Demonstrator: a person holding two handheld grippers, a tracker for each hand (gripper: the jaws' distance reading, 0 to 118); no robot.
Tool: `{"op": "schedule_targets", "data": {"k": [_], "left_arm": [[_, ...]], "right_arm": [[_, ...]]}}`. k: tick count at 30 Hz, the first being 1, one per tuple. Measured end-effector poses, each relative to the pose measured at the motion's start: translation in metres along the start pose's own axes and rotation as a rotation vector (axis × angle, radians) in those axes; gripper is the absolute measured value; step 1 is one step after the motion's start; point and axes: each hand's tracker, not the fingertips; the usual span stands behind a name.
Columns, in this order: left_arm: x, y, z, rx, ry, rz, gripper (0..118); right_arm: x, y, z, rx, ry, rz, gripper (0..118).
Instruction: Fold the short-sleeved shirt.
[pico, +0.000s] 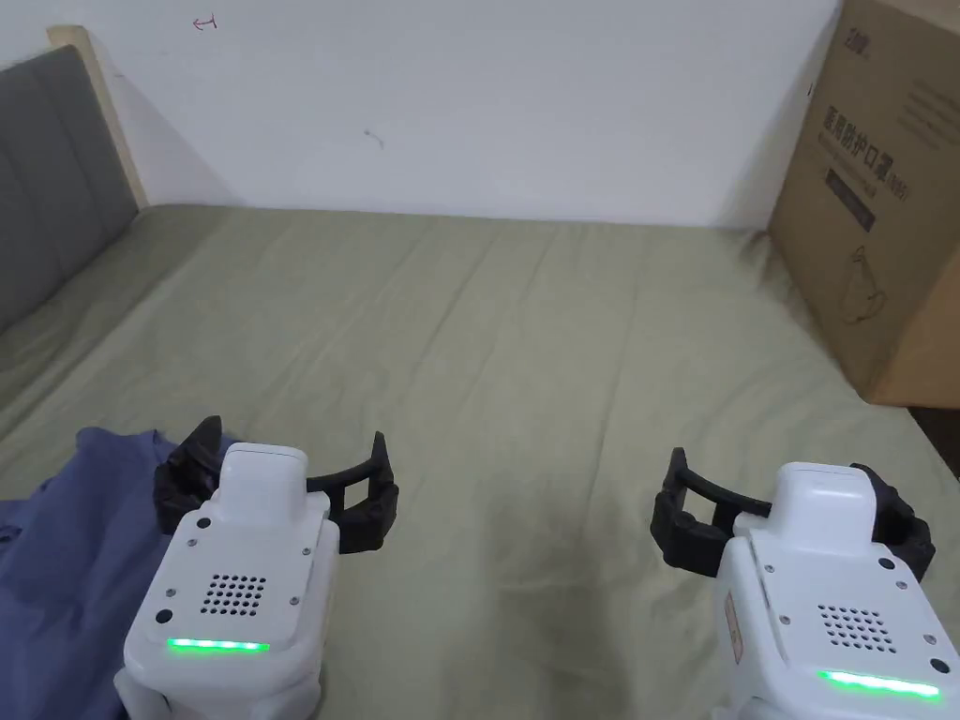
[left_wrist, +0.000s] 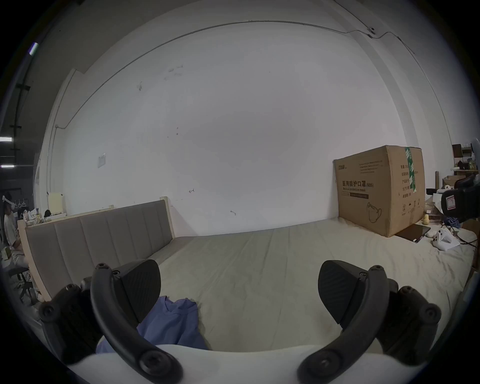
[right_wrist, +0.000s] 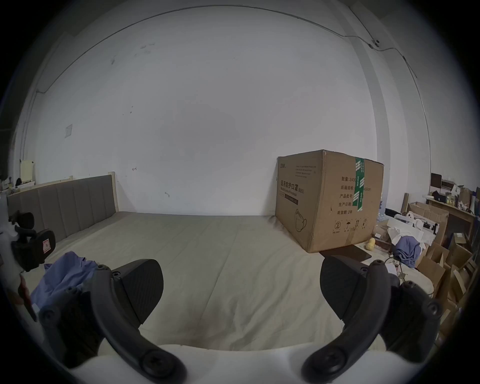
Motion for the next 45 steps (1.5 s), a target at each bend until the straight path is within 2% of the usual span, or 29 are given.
{"op": "schedule_targets", "data": {"k": [17,45], "left_arm": [[-0.0048,0.0024,-0.0001,0.006,0.005,0.045,118],[-0.0036,0.0071,0.0024,0.022,-0.001,0.027,118]], "right_arm": [[-0.0028,0.0055,0.0016,0.005,0.026,0.006,118],[-0.0024,0.01,0.0038,0.006,0.04,0.002,118]]}}
